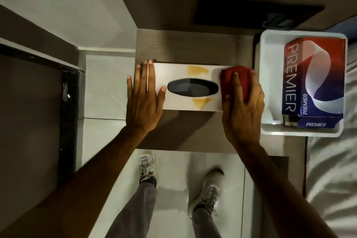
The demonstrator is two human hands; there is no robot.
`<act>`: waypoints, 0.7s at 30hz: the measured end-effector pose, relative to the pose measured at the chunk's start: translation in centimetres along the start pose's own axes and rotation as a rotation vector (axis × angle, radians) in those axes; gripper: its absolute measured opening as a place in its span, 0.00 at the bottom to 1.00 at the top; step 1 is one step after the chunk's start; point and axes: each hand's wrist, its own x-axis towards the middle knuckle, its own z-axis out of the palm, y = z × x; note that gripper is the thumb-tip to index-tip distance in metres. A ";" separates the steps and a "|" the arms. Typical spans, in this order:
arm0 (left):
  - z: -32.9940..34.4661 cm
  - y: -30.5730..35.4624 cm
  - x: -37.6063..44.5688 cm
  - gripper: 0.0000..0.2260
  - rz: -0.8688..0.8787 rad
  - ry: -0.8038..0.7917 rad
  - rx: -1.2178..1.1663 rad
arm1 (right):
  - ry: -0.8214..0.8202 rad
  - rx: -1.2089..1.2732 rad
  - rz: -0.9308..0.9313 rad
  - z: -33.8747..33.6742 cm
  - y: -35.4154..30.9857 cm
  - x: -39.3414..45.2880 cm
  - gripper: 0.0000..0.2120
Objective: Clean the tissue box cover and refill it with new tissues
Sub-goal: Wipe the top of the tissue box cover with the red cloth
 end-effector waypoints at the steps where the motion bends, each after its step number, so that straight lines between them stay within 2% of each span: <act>1: 0.1 0.0 0.0 0.31 -0.003 0.004 -0.024 | 0.012 0.053 0.009 0.6 0.0 -0.1 0.28; 4: 0.0 0.3 -0.1 0.30 -0.011 0.002 -0.056 | 0.047 0.216 0.094 2.0 -1.5 -0.1 0.28; 8: -0.5 0.4 -0.1 0.30 -0.008 -0.029 -0.077 | 0.072 0.184 0.228 3.4 -6.0 0.7 0.29; 10: -0.7 0.5 -0.1 0.30 -0.003 -0.040 -0.076 | 0.001 0.179 0.169 4.2 -8.9 1.1 0.33; 13: -1.0 0.5 0.0 0.31 0.004 -0.058 -0.100 | -0.161 0.124 -0.098 5.2 -12.0 1.0 0.36; 14: -1.1 0.5 0.0 0.31 0.008 -0.067 -0.106 | -0.200 0.122 -0.132 5.2 -12.1 0.9 0.36; 16: -1.2 0.5 0.0 0.30 0.021 -0.073 -0.114 | -0.180 0.177 -0.039 4.7 -11.3 0.7 0.39; 19: -1.0 0.3 0.0 0.30 0.020 -0.068 -0.120 | -0.042 0.251 0.216 4.7 -10.3 0.6 0.40; 21: -0.7 0.2 0.1 0.30 0.025 -0.077 -0.128 | -0.025 0.263 0.258 5.2 -11.9 0.8 0.38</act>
